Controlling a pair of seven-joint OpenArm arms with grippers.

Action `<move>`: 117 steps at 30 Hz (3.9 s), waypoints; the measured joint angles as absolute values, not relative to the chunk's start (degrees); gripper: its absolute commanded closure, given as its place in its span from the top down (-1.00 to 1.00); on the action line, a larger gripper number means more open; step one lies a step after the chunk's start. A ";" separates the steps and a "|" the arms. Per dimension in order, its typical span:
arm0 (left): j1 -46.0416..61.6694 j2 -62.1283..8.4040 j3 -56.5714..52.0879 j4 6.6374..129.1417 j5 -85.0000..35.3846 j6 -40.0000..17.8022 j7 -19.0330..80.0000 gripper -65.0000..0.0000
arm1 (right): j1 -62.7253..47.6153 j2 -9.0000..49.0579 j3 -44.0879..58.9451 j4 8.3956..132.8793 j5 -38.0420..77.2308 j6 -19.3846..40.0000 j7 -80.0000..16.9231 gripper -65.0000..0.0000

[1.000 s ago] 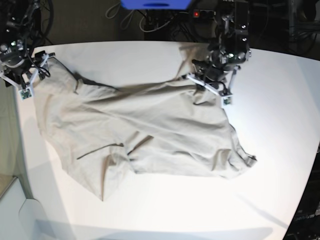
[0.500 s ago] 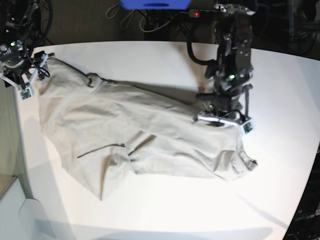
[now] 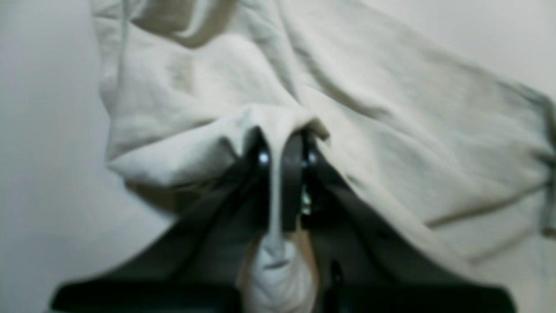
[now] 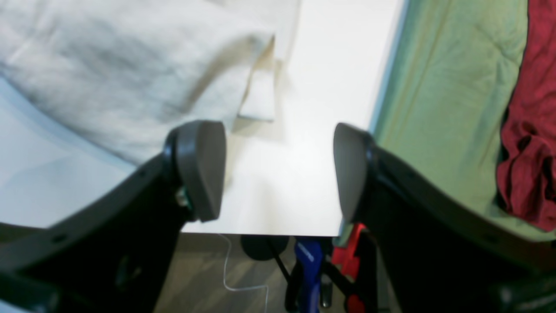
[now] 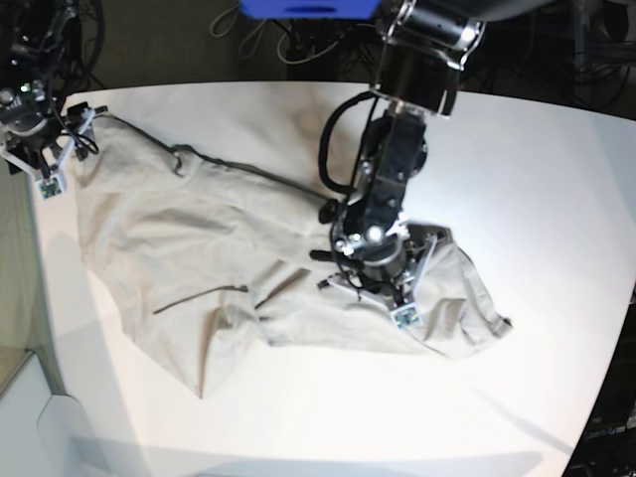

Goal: Layout the t-shirt on the table in an organized manner, then fold the t-shirt properly
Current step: 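Reach the left gripper into the shirt middle and grasp a fold, then pull the grasped fold with the left gripper away from the right gripper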

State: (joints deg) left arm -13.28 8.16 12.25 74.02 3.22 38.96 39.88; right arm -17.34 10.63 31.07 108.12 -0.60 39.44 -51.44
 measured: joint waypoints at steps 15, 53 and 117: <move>-19.27 8.45 12.53 67.55 -5.45 38.89 30.98 0.86 | -17.69 11.42 31.07 108.12 -0.62 39.44 -51.51 0.22; 2.17 -8.38 29.80 92.23 -10.81 38.87 31.42 0.12 | -17.37 10.46 30.96 108.12 -0.62 39.44 -51.66 0.22; 24.47 -26.55 15.40 114.45 -10.79 38.79 43.53 -0.98 | -15.57 10.33 28.25 107.70 -0.60 39.46 -51.75 0.22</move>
